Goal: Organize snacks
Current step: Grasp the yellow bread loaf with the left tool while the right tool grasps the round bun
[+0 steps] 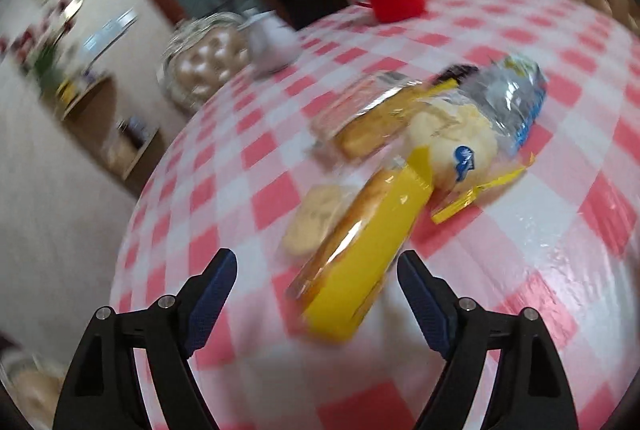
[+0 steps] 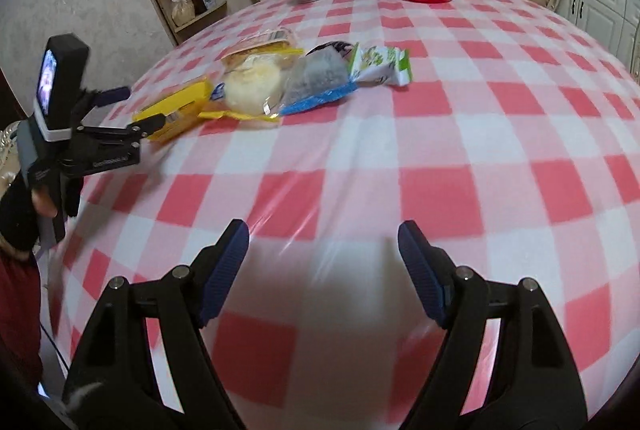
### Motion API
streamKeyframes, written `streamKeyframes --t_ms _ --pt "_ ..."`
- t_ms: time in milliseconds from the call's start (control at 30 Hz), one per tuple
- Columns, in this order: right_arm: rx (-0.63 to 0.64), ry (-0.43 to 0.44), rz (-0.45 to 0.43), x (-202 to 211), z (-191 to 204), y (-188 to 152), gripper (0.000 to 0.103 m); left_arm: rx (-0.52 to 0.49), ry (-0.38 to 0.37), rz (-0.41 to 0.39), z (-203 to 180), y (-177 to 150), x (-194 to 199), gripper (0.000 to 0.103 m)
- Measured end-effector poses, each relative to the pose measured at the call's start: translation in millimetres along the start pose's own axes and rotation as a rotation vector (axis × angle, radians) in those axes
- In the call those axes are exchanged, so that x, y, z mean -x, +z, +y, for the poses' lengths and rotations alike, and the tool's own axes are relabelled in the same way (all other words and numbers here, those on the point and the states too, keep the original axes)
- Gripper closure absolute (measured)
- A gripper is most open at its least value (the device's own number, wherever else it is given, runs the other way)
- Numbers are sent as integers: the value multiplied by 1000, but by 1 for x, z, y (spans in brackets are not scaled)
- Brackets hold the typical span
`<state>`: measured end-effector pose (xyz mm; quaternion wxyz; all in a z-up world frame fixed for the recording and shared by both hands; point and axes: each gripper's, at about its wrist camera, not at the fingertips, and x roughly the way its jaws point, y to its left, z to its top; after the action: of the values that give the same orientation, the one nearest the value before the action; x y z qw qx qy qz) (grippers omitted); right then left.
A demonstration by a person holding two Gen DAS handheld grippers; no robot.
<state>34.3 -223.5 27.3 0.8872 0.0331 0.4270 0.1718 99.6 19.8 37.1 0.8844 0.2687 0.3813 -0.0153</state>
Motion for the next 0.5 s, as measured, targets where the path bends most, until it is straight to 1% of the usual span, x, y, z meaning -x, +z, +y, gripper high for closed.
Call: streamKeyframes --t_ms 33,67,100,133,167,200,267,300,367,433,467,500 --pt "-5 -13 -2 -2 -3 5 24 -31 -16 6 -5 1 -6 20" --pt "-6 -26 -7 -4 -7 12 24 -47 -22 9 -10 0 -9 29" --pt "-8 -33 -10 -7 -9 19 24 -51 -21 6 -12 -3 -11 44" --pt "-11 -30 -11 -10 -9 26 24 -37 -25 5 -12 -8 -13 56" --pt "-12 -17 -14 -13 -8 32 24 -19 -5 -17 -11 -13 -8 59" --pt "-8 2 -19 -16 -4 38 24 7 -8 -27 -7 -18 -1 60" --pt "22 44 -23 -28 11 52 24 126 -66 -44 8 -31 14 61" --pt "39 59 -20 -35 21 58 24 179 -83 -40 14 -35 18 61" --pt "73 89 -9 -55 46 73 24 279 -91 -30 27 -47 29 61" --pt "106 104 4 -71 69 82 24 367 -98 -22 40 -62 39 61" --pt "147 98 13 -84 86 89 24 399 -100 -18 43 -69 42 61" --pt "165 83 17 -91 94 93 23 428 -103 -15 47 -76 46 61"
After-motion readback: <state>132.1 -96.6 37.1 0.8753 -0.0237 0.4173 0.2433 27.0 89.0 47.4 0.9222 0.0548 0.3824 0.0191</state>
